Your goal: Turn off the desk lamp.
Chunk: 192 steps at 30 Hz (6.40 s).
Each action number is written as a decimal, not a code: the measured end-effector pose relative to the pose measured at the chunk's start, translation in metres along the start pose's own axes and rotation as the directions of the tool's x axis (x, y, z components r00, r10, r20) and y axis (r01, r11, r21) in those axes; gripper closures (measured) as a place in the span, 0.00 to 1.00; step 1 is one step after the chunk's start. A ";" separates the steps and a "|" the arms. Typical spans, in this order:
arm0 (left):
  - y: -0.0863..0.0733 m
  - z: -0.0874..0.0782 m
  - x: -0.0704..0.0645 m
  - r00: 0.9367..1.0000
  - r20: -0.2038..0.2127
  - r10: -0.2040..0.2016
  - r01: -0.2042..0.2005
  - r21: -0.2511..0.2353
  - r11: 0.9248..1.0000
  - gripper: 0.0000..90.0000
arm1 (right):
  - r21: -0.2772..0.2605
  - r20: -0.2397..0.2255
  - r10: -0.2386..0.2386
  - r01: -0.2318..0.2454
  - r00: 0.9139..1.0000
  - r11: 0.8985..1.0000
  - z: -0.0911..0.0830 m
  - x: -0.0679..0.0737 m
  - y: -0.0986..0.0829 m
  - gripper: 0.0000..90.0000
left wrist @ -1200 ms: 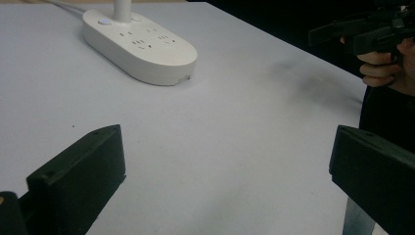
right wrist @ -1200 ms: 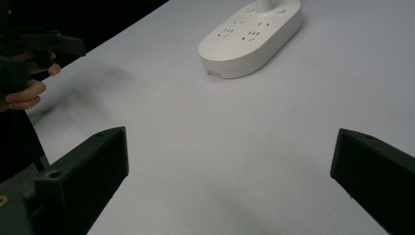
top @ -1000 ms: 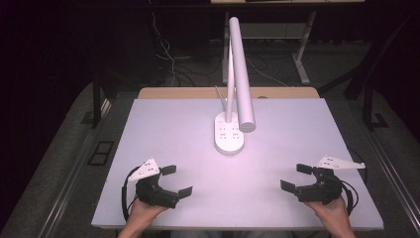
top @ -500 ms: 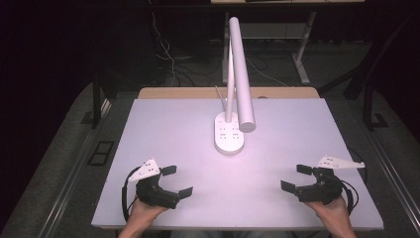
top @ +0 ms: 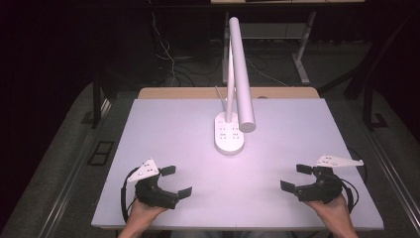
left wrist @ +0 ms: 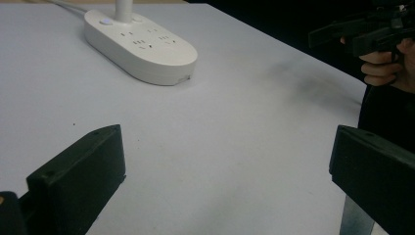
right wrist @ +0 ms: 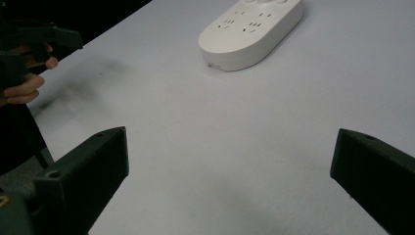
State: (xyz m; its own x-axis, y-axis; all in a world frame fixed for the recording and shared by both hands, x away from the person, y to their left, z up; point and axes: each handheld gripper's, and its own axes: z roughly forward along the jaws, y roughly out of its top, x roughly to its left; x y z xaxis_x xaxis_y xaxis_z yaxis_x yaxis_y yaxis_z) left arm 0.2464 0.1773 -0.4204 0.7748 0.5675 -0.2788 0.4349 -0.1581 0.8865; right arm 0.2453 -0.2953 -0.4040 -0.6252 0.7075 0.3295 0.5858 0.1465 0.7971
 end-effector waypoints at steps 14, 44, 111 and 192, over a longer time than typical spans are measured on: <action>0.000 0.000 0.000 1.000 0.000 0.003 -0.003 0.001 1.000 0.00 | 0.025 -0.005 -0.022 0.022 1.000 0.999 0.004 0.002 0.023 0.01; 0.000 0.001 0.002 1.000 -0.001 0.000 0.000 0.004 1.000 0.00 | 0.069 -0.029 -0.073 0.075 0.997 0.995 0.025 -0.001 0.073 0.01; 0.001 0.000 0.006 1.000 0.000 -0.017 0.017 -0.012 1.000 0.00 | 0.153 -0.022 -0.066 0.069 0.998 0.986 0.140 -0.047 0.166 0.01; 0.002 -0.004 0.008 1.000 0.000 -0.009 0.009 -0.017 1.000 0.00 | 0.219 0.034 -0.045 0.037 0.998 0.975 0.233 -0.076 0.155 1.00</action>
State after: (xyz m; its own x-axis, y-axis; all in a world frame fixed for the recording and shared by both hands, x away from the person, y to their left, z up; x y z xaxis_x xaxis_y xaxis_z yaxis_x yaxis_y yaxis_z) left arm 0.2514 0.1845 -0.4197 0.7711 0.5687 -0.2864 0.4337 -0.1398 0.8901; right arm 0.5033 -0.1653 -0.4232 -0.6331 0.7233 0.2756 0.6612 0.3203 0.6784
